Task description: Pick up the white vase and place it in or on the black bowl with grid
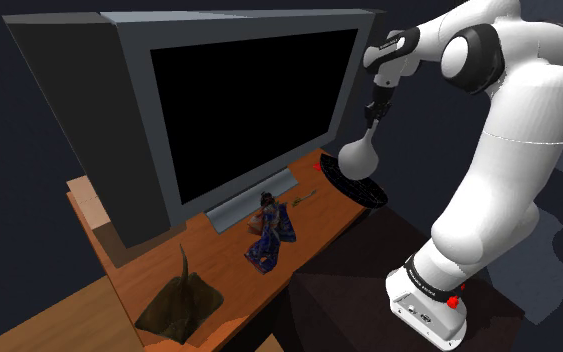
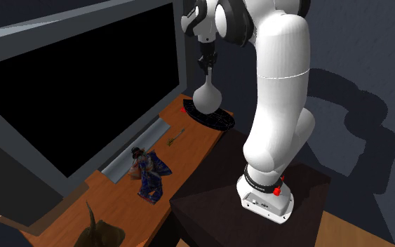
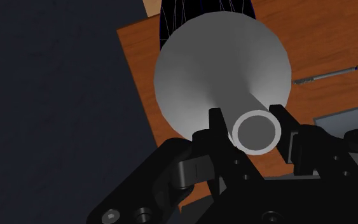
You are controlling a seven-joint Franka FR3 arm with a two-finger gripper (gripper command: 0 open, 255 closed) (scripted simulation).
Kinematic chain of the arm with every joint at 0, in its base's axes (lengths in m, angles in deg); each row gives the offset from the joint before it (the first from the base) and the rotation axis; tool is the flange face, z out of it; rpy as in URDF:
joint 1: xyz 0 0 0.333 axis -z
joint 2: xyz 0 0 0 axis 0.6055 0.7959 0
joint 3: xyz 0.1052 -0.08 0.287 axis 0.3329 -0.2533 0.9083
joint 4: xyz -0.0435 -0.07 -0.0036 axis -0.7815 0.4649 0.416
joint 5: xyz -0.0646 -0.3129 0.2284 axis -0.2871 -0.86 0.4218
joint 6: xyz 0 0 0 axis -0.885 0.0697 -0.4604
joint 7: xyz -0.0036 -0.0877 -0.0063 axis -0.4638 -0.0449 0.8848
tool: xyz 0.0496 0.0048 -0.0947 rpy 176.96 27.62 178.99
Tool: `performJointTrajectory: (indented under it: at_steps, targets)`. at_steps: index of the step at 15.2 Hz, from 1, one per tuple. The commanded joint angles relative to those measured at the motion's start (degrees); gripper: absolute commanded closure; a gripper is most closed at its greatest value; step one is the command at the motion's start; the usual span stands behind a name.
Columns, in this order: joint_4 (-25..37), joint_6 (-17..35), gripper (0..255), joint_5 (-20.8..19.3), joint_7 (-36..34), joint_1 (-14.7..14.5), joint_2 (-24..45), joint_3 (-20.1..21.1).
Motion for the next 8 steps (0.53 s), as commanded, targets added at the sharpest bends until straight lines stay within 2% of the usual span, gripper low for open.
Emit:
performJointTrajectory:
  at_steps: [1,2,3,8]
  targets:
    - [0.1,0.0,255,0.0,0.0,0.0,0.0,0.0]
    - [0.1,0.0,255,0.0,0.0,0.0,0.0,0.0]
    - [0.0,0.0,0,0.0,0.0,0.0,-0.1,0.0]
    - [0.1,0.0,0,0.0,0.0,0.0,0.0,0.0]
